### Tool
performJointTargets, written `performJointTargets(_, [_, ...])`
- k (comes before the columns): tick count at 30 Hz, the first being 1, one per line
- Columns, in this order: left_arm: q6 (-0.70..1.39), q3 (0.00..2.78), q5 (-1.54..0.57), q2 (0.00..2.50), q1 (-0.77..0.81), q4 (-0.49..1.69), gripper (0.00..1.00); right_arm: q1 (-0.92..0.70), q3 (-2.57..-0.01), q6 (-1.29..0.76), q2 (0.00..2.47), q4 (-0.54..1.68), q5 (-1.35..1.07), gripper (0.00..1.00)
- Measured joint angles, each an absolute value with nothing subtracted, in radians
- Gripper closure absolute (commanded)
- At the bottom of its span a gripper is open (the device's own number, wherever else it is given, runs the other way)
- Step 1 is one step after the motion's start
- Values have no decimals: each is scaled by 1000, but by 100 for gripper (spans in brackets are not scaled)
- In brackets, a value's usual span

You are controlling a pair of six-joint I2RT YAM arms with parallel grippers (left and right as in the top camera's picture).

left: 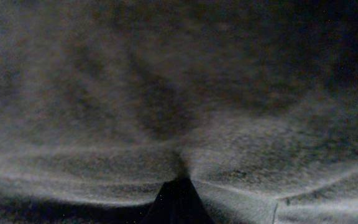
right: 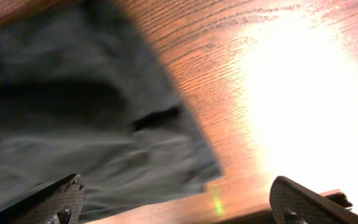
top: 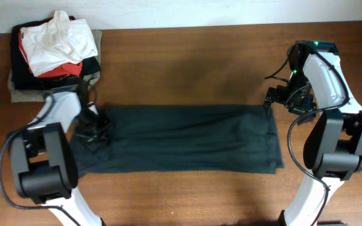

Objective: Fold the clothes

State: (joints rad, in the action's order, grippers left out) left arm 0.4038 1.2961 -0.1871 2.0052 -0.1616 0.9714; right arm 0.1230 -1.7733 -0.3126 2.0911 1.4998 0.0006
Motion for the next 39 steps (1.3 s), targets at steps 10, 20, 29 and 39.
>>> performJointTargets(10, [408,1561,-52,2053,-246,1214,46,123,-1574,-186,2091,1304,-126,1])
performJointTargets(20, [381,1631,-44,1985,-101,1252,32,131,-1346,9,2041,1090,-461,1])
performJointTargets(29, [381,1631,-44,1984,-90,1255,31,130,-1242,45,2018,1004,-713,27])
performJointTargets(39, [381,1631,-44,1984,-90,1256,31,76,-1247,-177,2053,1005,-570,96])
